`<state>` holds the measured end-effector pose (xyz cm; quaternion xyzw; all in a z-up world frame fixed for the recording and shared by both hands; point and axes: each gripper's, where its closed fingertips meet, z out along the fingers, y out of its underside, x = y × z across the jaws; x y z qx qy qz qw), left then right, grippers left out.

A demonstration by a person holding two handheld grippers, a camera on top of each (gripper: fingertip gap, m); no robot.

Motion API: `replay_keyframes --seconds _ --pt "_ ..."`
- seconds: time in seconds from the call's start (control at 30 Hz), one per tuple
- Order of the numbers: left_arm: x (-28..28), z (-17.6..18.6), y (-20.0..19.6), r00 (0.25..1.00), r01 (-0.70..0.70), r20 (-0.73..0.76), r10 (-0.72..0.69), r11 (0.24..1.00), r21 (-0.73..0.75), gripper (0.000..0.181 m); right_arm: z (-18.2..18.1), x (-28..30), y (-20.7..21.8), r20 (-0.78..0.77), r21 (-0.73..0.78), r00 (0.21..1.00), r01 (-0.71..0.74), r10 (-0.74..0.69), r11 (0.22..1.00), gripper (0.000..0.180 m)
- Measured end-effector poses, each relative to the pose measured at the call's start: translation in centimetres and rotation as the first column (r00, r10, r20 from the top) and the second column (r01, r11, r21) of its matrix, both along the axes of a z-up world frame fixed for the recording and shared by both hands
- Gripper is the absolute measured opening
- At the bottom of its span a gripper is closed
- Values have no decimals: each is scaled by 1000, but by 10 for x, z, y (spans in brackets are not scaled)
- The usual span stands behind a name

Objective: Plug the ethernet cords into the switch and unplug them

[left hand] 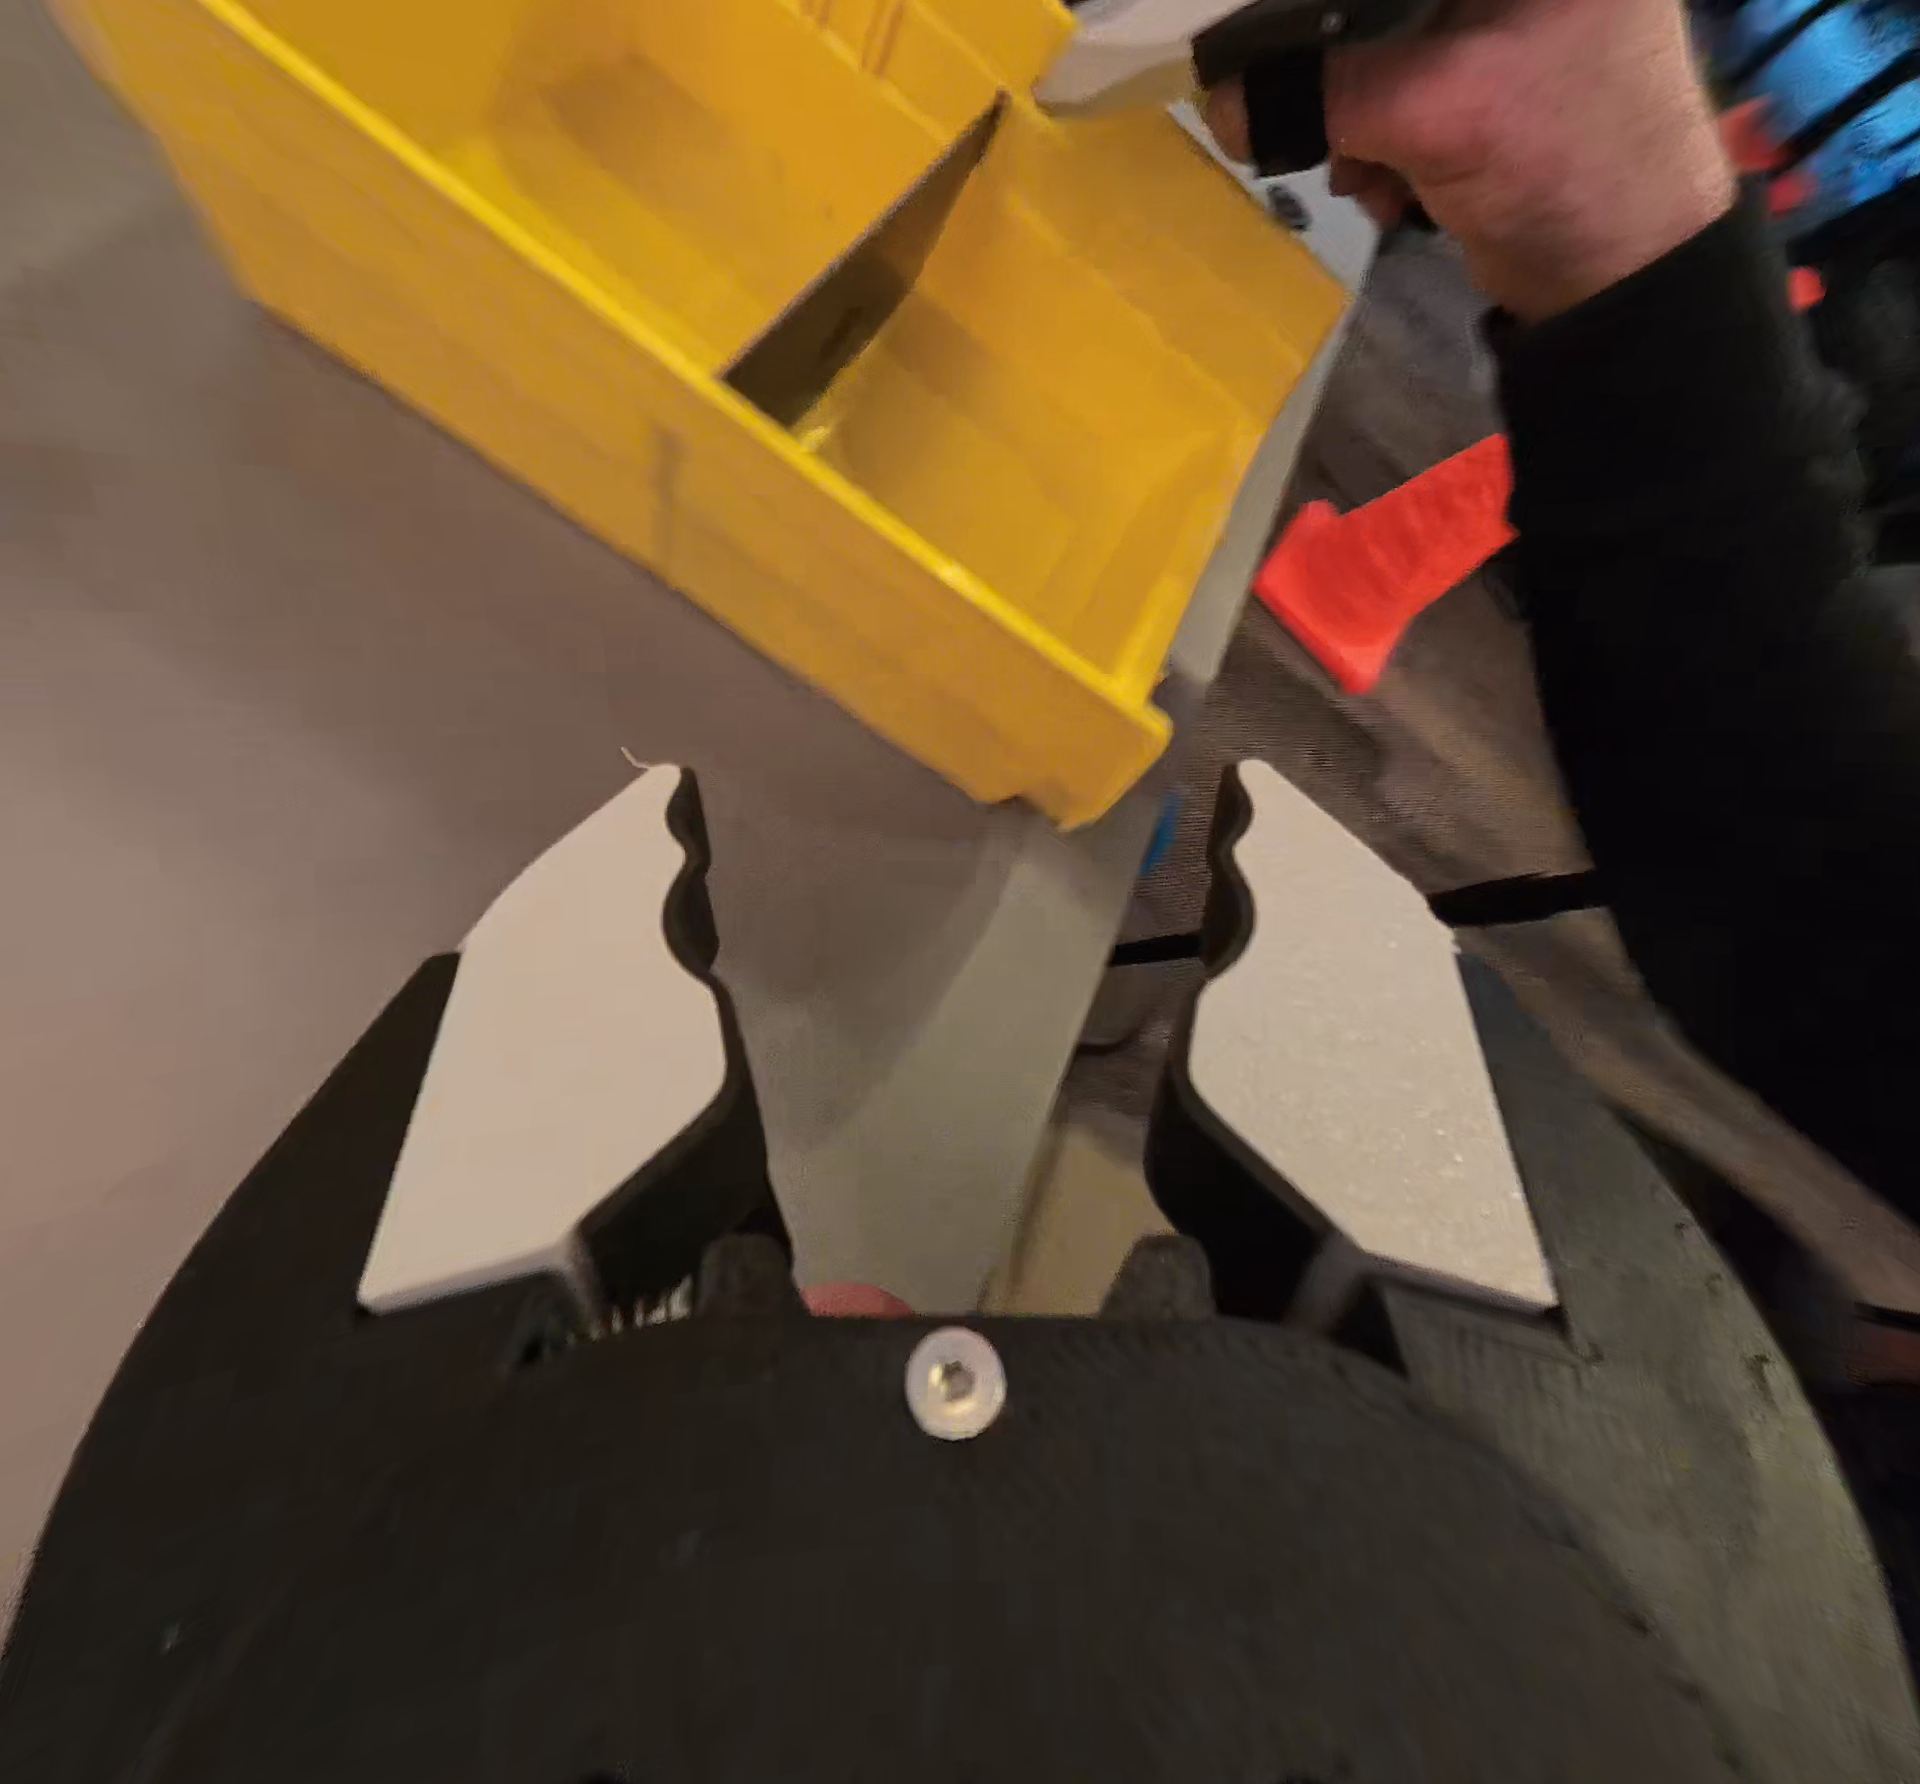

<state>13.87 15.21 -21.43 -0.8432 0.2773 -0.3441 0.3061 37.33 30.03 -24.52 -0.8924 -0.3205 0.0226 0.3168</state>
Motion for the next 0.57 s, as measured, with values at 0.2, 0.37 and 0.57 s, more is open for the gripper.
replay_keyframes --seconds 0.2,0.37,0.57 --pt "-226 38 -2 881 -321 -297 368 927 195 89 -5 -3 -24 25 -25 1000 -18 18 1000 58" --pt "-417 1 -43 654 -619 -459 602 774 134 76 -21 3 -36 72 -68 997 1 4 998 54" --pt "-460 -67 -83 643 -625 -592 486 780 -38 70 -39 10 -41 96 -122 995 26 -14 992 29"
